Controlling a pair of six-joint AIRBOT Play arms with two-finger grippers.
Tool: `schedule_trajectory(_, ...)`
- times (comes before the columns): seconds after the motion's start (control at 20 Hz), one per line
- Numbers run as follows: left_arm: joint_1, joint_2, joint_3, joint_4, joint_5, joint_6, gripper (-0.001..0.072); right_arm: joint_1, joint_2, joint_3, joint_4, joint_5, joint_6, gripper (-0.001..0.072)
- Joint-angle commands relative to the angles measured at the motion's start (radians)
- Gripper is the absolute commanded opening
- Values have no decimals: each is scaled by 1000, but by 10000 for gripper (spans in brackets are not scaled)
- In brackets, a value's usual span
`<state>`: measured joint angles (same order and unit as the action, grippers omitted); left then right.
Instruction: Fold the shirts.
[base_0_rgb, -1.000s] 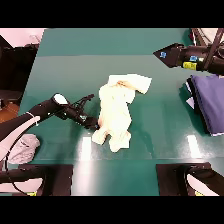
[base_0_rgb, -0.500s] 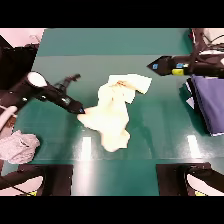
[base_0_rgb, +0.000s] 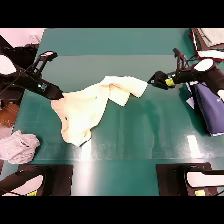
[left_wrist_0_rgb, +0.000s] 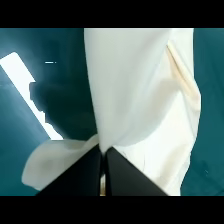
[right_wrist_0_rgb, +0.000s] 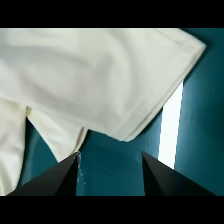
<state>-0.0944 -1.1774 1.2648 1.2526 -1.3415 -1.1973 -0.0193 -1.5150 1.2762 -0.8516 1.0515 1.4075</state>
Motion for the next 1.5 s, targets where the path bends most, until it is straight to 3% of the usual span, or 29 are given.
schedule_trajectory(0.0, 3, 6, 11, 28, 27, -11, 25, -32, -98, 0, 31, -12, 25, 438)
schedule_trajectory(0.55, 3, 6, 11, 23, 29, -32, 25, 76, -247, 1, 153, -173, 24, 421)
schedule_trajectory(0.65, 3, 6, 11, 23, 24, -35, 25, 96, -245, 1, 153, -218, 23, 122)
schedule_trajectory(0.7, 3, 6, 11, 23, 23, -36, 24, 101, -243, 1, 153, -234, 13, 14)
schedule_trajectory(0.8, 4, 7, 11, 29, 24, -63, 24, 100, -217, 2, 152, -238, -46, 13)
schedule_trajectory(1.05, 3, 17, 246, 167, -33, -114, 24, 18, 74, 2, 143, -230, -188, 11)
schedule_trajectory(1.35, 3, 137, 728, 172, -76, -116, 24, -164, 588, 7, 141, -199, -230, 10)
schedule_trajectory(1.45, 3, 192, 814, 172, -90, -156, 24, -227, 692, 61, 111, -123, -230, 10)
